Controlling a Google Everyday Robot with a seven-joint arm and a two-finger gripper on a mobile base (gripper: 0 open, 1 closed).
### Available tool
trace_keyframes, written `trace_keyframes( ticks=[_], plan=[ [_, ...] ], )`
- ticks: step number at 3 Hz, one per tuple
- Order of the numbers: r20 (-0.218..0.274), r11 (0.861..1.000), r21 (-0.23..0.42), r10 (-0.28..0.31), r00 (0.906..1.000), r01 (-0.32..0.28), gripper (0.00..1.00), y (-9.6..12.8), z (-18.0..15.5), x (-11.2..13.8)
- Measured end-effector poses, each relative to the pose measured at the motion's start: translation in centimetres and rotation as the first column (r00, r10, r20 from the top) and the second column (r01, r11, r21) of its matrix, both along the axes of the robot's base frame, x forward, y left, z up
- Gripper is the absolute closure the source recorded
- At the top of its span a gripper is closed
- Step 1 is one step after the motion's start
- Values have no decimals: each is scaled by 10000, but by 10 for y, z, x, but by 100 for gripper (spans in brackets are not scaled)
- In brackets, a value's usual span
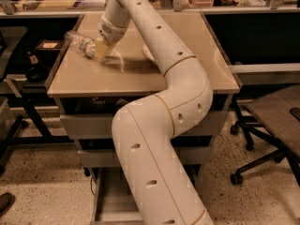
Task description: Place water bottle into bottom drawer
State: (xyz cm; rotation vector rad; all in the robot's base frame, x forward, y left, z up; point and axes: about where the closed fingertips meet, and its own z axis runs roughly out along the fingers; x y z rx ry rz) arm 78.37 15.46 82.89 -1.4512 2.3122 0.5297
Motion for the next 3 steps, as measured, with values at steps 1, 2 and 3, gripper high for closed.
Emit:
trace_keyframes(
  ticks=[1, 2, 3],
  plan=[
    [289, 10000, 81, 15, 9996, -17, 100, 4, 4, 5],
    [1394, 9986, 526, -57, 9902, -17, 100, -4, 34, 21],
    [2132, 9943, 1064, -329, 9765, 103, 100, -19, 55, 33]
  ],
)
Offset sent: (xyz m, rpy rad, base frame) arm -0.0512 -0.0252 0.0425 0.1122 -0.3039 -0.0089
